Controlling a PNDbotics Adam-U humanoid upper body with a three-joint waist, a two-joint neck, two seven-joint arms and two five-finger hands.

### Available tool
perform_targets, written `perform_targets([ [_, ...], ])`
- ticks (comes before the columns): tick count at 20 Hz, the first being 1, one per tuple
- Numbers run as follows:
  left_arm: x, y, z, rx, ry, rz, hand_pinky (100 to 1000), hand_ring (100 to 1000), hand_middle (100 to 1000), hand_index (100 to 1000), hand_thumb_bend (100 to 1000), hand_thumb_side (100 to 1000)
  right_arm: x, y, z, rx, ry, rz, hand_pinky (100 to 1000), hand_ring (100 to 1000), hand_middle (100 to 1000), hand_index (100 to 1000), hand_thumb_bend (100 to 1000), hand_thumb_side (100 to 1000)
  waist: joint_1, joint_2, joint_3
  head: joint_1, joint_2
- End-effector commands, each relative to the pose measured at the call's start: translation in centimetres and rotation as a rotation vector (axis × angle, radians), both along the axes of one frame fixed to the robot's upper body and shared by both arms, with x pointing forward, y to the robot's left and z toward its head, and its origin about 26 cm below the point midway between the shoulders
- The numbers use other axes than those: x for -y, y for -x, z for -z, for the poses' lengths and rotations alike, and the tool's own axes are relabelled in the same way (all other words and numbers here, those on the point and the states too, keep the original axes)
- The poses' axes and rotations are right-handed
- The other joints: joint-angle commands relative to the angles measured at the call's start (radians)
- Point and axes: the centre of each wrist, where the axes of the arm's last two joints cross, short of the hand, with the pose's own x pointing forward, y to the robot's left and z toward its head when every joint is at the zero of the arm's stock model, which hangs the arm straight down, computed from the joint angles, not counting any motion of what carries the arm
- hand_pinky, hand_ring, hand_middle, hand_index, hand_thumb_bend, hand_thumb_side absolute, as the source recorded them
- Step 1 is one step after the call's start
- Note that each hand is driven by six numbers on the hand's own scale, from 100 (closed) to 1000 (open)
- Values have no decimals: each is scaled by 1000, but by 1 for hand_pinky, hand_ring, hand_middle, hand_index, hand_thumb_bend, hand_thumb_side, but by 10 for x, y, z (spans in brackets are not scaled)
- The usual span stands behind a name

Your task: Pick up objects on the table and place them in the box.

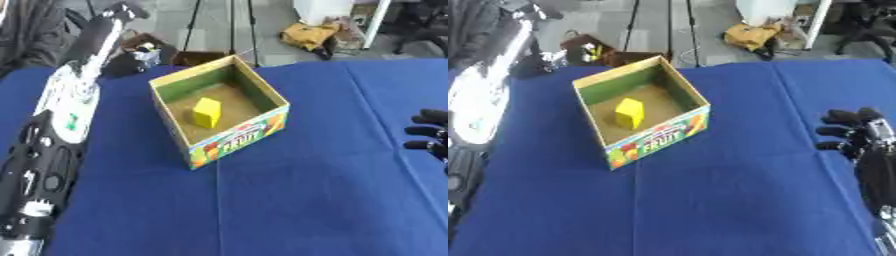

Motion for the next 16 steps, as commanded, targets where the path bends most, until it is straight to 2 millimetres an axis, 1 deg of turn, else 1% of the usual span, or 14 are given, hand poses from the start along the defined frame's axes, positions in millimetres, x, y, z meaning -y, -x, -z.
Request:
perform_targets([
  [1,-8,10,-1,42,79,-49,750,813,802,820,789,1000,4,-1,-7,22,9,11,620,717,700,780,100,1000,0,-18,4,-7,-10],
  [4,-14,19,17,20,138,-95,741,806,790,812,770,999,5,-1,-6,19,10,11,620,717,700,779,100,1000,2,-22,8,-9,-9],
  [6,-16,24,24,13,169,-119,739,805,789,810,762,999,5,-1,-5,17,10,12,620,717,700,779,100,1000,3,-23,9,-10,-8],
  [8,-15,27,28,13,197,-134,739,805,788,810,756,997,5,-1,-5,17,10,13,620,717,700,779,100,1000,3,-24,10,-10,-8],
  [10,-15,30,33,8,220,-135,739,805,785,809,735,968,5,-1,-5,18,9,13,620,717,700,779,100,1000,1,-23,11,-9,-9],
  [16,-19,34,42,-13,293,-112,738,802,780,808,732,966,6,-1,-5,17,8,16,620,717,700,779,100,1000,-1,-22,15,-8,-10],
])
